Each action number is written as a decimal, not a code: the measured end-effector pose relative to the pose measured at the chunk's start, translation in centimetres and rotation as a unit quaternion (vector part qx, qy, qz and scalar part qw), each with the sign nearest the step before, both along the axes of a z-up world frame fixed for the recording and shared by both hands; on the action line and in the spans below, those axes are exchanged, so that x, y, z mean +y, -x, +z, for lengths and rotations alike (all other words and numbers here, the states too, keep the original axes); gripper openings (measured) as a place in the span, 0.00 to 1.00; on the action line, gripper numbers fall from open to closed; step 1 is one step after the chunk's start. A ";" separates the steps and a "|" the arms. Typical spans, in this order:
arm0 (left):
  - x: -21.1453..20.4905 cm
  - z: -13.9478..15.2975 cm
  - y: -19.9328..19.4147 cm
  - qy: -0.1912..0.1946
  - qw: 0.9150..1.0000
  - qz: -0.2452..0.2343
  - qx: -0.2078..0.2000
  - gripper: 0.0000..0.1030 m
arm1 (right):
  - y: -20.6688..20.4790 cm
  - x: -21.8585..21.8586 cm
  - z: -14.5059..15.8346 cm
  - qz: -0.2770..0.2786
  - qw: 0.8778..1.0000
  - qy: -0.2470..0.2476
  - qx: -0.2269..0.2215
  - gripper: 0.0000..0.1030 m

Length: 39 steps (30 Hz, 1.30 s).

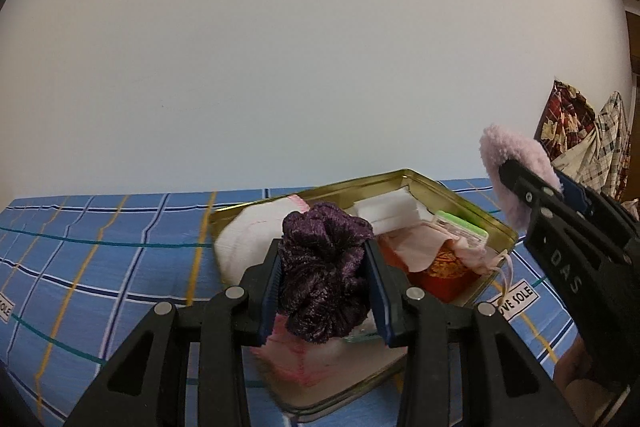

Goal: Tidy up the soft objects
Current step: 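Lift and carry the scrunchie and pink puff over the tin with both tools, then release the scrunchie into the tin with the left tool while the right tool releases the puff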

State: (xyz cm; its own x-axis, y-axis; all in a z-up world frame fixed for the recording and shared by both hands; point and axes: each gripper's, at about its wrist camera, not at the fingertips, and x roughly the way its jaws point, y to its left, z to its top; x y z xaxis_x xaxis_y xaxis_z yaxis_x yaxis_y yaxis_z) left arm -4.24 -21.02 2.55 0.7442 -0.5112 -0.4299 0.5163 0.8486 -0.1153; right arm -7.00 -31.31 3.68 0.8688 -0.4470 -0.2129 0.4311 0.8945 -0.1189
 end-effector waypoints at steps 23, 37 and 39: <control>-6.3 -1.4 -1.8 -0.034 0.998 0.009 0.051 0.40 | -10.1 -6.6 -3.9 -0.010 0.995 -0.032 0.094 0.32; -6.4 -0.8 -1.1 -0.031 0.999 0.023 0.017 0.88 | -7.2 -7.6 -3.1 0.015 0.995 -0.091 0.045 1.00; -6.2 -0.7 -1.0 -0.038 0.999 0.028 0.018 0.88 | -6.5 -7.5 -2.8 0.008 0.996 -0.087 0.036 1.00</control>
State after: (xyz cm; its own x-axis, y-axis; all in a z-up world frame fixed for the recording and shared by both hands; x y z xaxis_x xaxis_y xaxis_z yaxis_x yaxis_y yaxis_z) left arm -3.19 -27.26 1.85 0.7540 -0.4344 -0.4927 0.4654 0.8826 -0.0661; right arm -0.53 -38.82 0.85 0.8548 -0.3847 -0.3483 0.4131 0.9107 0.0081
